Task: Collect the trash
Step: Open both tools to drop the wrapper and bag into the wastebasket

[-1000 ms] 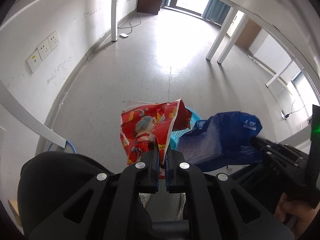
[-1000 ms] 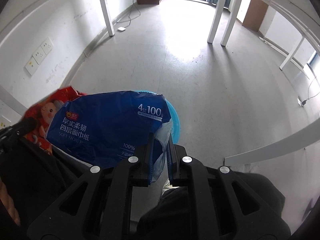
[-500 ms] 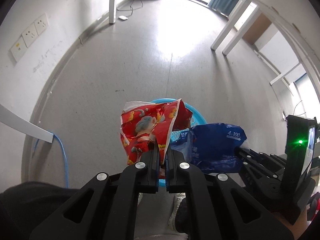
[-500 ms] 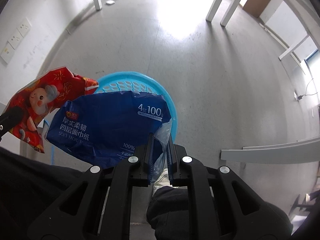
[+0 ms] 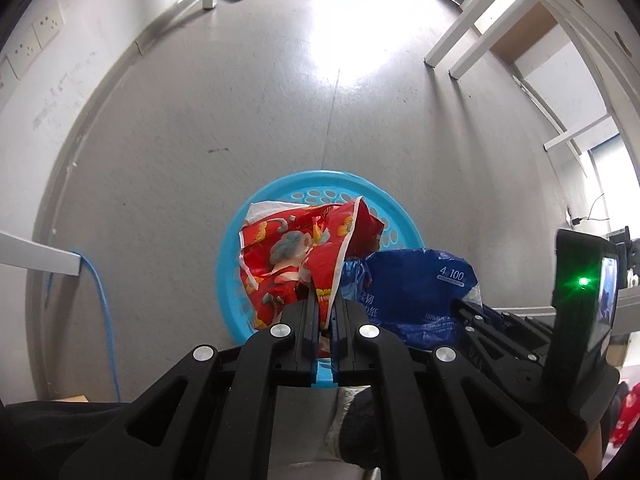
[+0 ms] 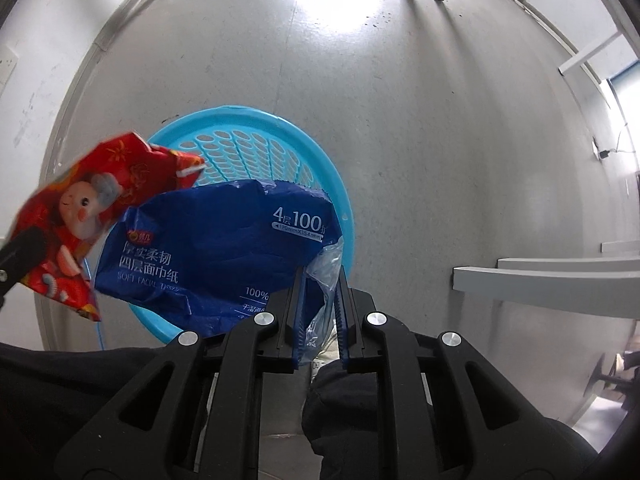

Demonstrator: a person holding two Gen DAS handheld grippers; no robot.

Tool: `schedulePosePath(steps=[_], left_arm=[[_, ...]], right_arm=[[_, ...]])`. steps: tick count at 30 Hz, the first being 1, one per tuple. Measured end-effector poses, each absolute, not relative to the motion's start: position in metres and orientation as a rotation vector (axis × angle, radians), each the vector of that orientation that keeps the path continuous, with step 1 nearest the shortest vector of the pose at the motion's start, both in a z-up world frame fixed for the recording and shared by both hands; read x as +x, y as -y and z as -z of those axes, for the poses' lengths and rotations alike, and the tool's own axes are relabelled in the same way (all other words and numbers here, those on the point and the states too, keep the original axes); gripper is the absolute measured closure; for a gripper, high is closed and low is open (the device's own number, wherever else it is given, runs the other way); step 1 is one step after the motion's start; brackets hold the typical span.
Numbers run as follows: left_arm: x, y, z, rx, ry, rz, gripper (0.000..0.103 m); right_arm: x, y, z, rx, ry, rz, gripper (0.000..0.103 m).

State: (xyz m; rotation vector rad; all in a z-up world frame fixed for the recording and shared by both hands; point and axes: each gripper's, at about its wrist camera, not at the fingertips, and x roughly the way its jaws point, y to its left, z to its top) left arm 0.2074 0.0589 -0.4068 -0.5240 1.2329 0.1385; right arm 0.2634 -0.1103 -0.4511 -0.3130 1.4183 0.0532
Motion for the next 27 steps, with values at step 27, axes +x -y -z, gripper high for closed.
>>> schedulePosePath(steps=[27], left_arm=[[0.154,-0.051,0.367,-0.457,-1.186,-0.232,0.056]], right_arm=[[0.201,0.108,0.377,-0.216,-1.307,-0.282,0.056]])
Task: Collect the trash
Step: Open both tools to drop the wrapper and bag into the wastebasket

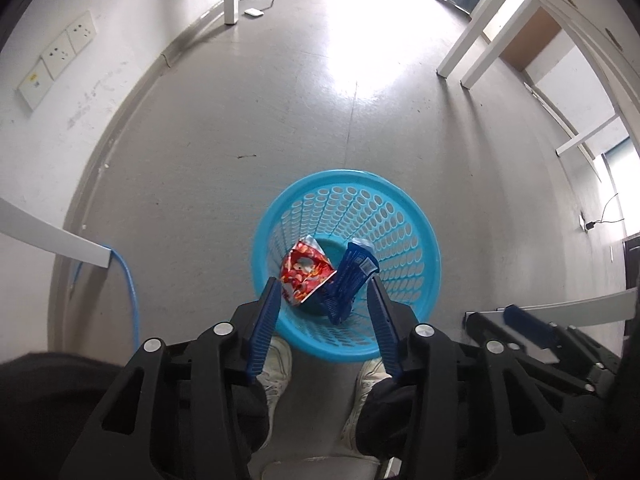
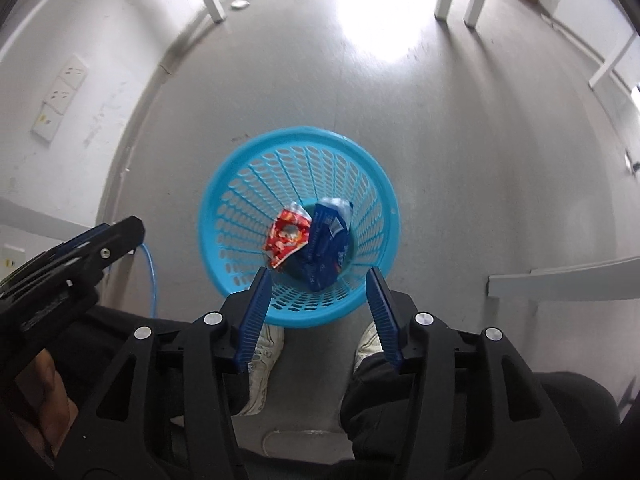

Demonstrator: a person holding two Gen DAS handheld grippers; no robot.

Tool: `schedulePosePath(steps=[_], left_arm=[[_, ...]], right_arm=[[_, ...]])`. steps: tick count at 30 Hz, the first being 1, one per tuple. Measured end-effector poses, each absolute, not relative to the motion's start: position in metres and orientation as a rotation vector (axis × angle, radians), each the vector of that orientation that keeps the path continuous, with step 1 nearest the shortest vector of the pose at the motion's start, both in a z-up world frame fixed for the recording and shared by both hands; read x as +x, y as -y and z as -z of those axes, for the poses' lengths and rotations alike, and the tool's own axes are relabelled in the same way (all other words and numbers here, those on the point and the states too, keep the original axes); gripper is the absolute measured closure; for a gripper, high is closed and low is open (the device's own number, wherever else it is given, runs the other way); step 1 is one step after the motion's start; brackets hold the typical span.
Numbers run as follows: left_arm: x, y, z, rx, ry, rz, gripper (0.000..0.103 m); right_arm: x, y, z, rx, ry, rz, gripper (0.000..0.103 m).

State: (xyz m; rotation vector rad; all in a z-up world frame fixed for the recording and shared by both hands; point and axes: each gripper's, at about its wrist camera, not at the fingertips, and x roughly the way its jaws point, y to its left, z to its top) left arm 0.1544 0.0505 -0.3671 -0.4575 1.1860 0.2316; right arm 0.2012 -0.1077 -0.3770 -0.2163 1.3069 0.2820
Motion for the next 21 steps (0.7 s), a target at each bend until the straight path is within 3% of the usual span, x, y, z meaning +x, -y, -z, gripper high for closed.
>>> schedulePosePath(steps=[9,15,21], left_arm=[[0.101,-0.024,0.319,-0.325,-1.059,-0.195,0.041],[0.074,-0.005,0.291,-0.220,-1.018,-0.198,0.038],[0.040,-0.001,0.258,-0.200,-0.974,-0.168,0.026]], right_arm=[[0.144,0.117,0.319,-0.197,-1.213,-0.380,0.046],[0.107,0.130,0.288,-0.159,-1.187,-0.401,0.042],[0.067,0.153,0.243,-0.105,-1.134,-0.499,0.032]])
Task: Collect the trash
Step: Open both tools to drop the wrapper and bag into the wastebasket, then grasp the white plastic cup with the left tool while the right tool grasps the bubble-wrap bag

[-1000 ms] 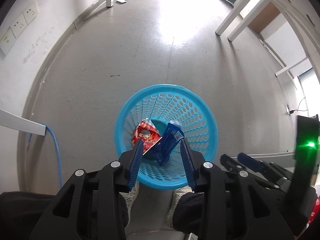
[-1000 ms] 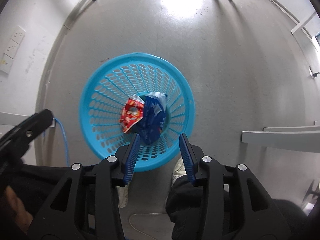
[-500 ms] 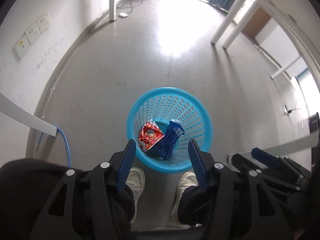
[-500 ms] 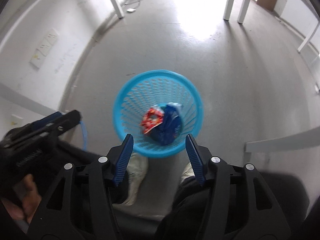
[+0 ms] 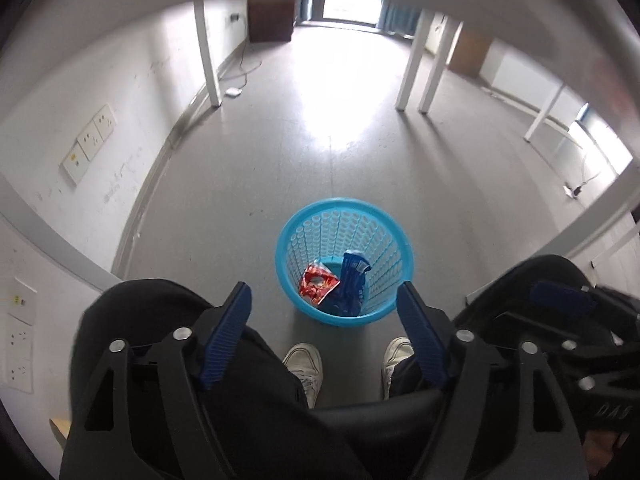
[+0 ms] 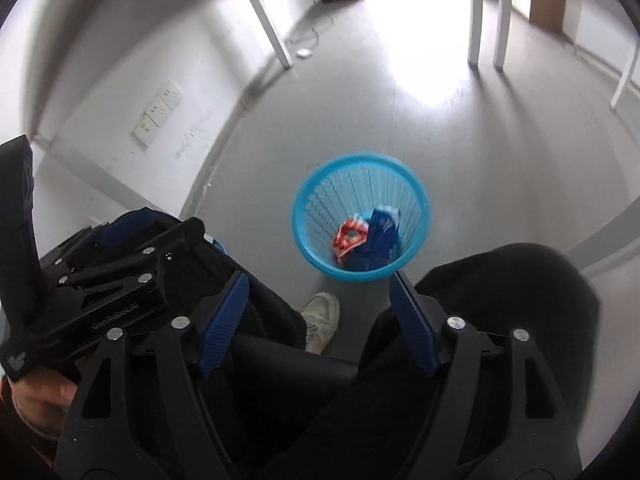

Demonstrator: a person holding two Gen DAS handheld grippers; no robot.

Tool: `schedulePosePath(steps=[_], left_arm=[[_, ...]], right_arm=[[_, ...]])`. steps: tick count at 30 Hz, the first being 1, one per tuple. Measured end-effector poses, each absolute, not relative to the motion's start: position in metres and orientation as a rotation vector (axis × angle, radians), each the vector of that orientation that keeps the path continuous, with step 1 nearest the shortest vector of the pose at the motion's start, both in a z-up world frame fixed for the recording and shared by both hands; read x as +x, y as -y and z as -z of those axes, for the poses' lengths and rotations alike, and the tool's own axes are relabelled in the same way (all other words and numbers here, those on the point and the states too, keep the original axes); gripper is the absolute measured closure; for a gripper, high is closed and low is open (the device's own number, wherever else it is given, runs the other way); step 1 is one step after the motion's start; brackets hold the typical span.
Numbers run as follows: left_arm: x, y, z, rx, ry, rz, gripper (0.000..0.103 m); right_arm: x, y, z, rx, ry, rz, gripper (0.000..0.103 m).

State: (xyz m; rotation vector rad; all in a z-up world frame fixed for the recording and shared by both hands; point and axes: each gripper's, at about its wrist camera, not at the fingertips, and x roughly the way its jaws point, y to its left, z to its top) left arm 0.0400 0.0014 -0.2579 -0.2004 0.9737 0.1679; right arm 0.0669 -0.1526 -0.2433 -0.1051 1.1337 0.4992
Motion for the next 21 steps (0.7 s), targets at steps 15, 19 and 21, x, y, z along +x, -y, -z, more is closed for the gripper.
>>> schedulePosePath(steps=[15,19,21], left_arm=[[-0.048,0.006,0.144,-0.167,-0.639,-0.053,0.006],[-0.047,-0.001,0.119,-0.142,-0.565,-0.100,0.006],[-0.048,0.001,0.106,-0.110,-0.524,-0.119,0.006]], right_arm=[[0.006,0.196,0.122,-0.039,-0.857,-0.544,0.021],[0.005,0.207,0.081,0.024,-0.748,-0.496,0.017],[0.010,0.210,0.064,0.063,-0.724,-0.492,0.015]])
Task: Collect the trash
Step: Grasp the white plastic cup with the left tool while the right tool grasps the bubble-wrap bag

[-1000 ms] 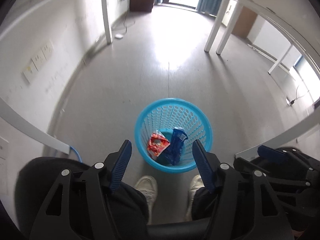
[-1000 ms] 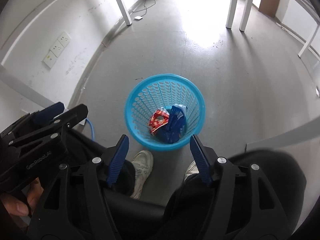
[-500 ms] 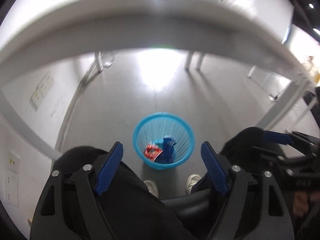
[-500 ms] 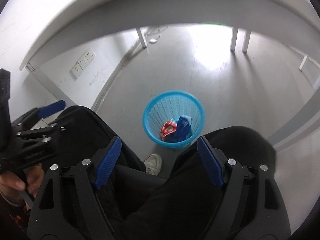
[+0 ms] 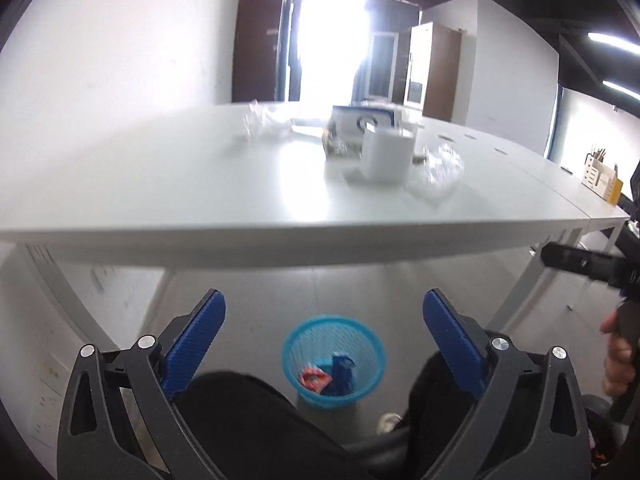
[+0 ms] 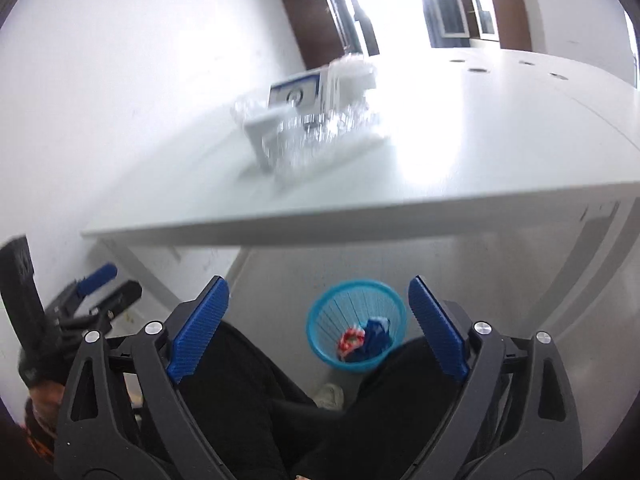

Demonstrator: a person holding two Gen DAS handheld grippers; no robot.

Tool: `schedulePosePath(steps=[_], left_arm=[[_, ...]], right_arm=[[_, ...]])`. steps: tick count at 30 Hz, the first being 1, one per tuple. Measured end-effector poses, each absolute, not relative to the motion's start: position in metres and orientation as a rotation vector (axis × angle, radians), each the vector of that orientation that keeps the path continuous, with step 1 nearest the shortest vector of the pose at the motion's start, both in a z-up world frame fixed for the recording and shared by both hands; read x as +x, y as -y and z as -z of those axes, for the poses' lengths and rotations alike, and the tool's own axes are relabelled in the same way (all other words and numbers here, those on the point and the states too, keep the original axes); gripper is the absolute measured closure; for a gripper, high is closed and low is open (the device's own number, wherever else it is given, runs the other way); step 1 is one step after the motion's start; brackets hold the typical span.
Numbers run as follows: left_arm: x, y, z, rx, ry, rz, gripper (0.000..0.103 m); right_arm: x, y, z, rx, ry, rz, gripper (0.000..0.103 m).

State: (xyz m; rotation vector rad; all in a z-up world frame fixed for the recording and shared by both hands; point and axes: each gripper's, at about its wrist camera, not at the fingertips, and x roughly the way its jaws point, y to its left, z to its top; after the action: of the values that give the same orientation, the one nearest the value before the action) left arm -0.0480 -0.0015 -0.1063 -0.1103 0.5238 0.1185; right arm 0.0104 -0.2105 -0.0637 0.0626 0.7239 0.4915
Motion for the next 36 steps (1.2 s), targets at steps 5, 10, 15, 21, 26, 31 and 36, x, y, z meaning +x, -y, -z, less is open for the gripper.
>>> schedulePosePath(steps=[5,10,15,21,26,31,36], left_arm=[[-0.033,-0.004,0.077,-0.139,-0.485,-0.101,0.006],[-0.010,-0.011,0.059,-0.174,-0.486,-0.091,0.006],[0.014,-0.009,0.051,-0.197,-0.495,-0.073,0.006],[0.039,0.000,0.045,-0.183,-0.481,-0.046,0.006],[0.061,0.002,0.038,-0.161,-0.465,-0.061,0.006],[0.079,-0.003,0.040,-0.168,-0.484,-0.038,0.006],[0.091,-0.011,0.050,-0.222,-0.502,-0.007,0.006]], right_arm=[[0.036,0.205,0.031,0.059,-0.710,-0.464,0.011],[0.064,0.193,-0.001,0.039,-0.658,-0.421,0.009],[0.094,0.178,-0.005,0.036,-0.668,-0.367,0.009],[0.136,0.170,0.006,0.068,-0.706,-0.301,0.009],[0.168,0.159,0.018,0.114,-0.785,-0.275,0.009],[0.192,0.156,0.029,0.109,-0.814,-0.195,0.009],[0.210,0.154,0.049,0.114,-0.870,-0.146,0.018]])
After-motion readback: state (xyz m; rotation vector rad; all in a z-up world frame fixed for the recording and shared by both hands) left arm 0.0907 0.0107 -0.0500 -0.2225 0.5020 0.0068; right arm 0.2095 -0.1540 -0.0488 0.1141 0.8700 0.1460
